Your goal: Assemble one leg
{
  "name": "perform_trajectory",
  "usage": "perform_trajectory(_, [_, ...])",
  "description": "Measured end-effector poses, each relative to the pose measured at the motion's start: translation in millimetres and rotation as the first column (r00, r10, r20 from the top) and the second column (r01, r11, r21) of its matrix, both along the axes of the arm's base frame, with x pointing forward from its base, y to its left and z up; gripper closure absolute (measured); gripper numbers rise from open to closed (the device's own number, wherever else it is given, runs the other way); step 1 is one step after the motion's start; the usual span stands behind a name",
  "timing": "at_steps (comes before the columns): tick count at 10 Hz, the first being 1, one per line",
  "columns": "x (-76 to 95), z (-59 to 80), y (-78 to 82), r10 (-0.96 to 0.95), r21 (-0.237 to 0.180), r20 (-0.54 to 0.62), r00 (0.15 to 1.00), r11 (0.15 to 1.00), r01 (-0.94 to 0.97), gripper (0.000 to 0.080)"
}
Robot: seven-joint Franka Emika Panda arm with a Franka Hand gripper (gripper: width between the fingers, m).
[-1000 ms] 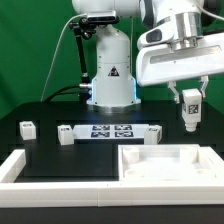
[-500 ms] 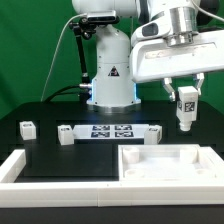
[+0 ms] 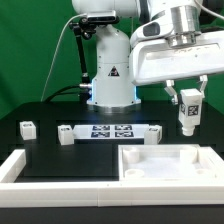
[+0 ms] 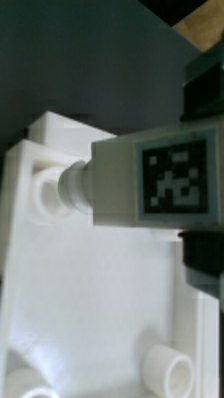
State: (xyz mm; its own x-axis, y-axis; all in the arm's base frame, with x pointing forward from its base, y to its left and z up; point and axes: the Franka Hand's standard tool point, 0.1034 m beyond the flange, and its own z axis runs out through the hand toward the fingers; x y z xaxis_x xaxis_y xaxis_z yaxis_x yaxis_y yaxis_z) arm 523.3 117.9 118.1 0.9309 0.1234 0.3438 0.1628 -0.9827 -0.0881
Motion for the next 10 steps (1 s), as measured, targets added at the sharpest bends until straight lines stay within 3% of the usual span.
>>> perform_trajectory(2, [19.0, 0.0, 0.7, -0.005, 0.008, 0.019, 1.0, 1.0, 0.005, 0.0509])
perform_trajectory(7, [21.3, -5.1, -8.7, -0.014, -0.009, 0.115, 0.993, 1.0, 0.015, 0.0509])
perform_trajectory(10, [51.5, -6.1, -6.1, -0.006, -0.003, 0.133, 0.991, 1.0, 0.007, 0.0509])
